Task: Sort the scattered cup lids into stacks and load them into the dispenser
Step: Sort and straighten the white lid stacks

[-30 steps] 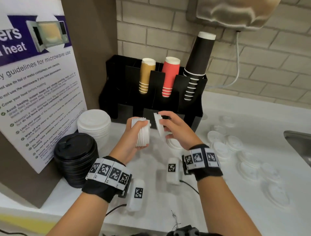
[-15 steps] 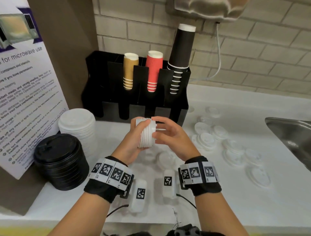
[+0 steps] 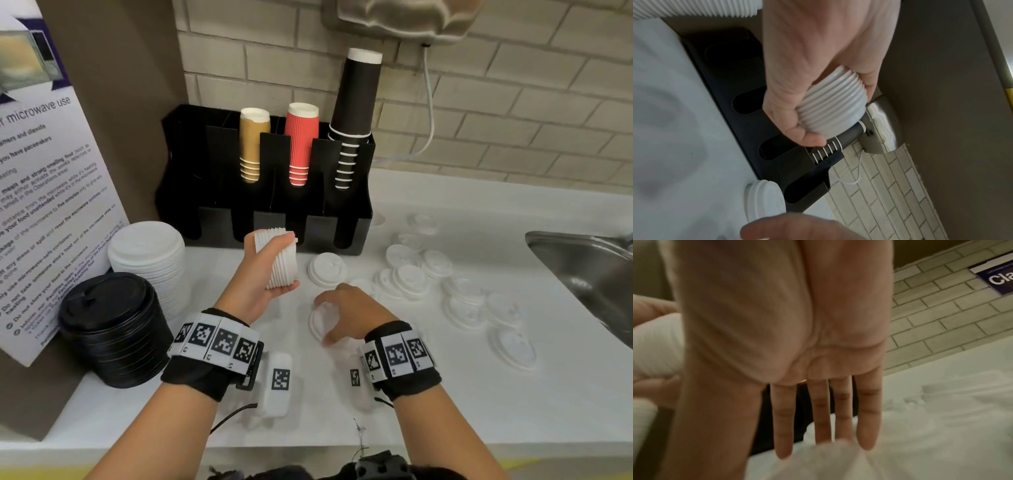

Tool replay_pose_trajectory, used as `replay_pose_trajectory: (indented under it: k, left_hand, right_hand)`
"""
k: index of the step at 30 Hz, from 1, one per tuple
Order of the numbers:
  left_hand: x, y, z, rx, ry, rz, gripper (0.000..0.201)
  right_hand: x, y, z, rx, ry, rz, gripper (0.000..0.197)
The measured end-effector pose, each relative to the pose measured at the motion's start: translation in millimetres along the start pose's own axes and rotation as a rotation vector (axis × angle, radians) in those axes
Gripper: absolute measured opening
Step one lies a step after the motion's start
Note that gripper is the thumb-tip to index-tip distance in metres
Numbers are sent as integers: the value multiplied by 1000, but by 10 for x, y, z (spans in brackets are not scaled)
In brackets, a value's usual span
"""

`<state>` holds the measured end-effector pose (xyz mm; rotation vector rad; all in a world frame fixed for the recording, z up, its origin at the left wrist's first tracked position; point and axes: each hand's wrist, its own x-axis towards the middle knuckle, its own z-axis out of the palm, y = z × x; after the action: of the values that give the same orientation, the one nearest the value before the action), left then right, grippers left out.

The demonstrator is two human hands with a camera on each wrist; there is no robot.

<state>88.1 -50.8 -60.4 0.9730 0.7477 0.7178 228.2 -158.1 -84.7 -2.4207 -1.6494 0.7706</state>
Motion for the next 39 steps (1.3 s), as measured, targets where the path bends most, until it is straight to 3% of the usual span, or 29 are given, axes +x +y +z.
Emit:
replay_pose_trajectory:
  k: [4, 7, 10, 13, 15, 24, 31, 34, 36, 39]
  left_hand:
    - [-7, -17, -12, 15, -16, -6, 40]
    - [-27, -12, -49, 56, -31, -13, 42]
    - [-60, 27, -93, 81, -72, -34, 37]
    - [-93, 57, -87, 96, -124, -63, 61]
    - [-105, 69, -76, 87, -140, -74, 72]
    - [-169, 69, -58, 88, -165, -72, 76]
    - [-174, 81, 6, 71, -156, 2, 67]
    - [-142, 104, -8, 87, -139, 29, 55]
    - [-107, 124, -17, 90, -104, 73, 36]
    - [-60, 162, -73, 58, -35, 115, 29]
  right_hand:
    - [49, 28, 23, -23, -7, -18, 68]
    - [10, 64, -86, 77, 74, -40, 61]
    - [-86, 35, -312, 424, 246, -124, 47]
    - [-175, -108, -456, 812, 296, -274, 37]
    - [-206, -205, -473, 906, 282, -340, 37]
    - [-219, -338, -384, 870, 295, -396, 44]
    - [-228, -371, -372, 854, 351, -434, 45]
    - [-195, -364, -425, 845, 288, -484, 41]
    - [-111, -301, -508, 838, 258, -428, 30]
    - [135, -126, -672, 613, 396, -154, 27]
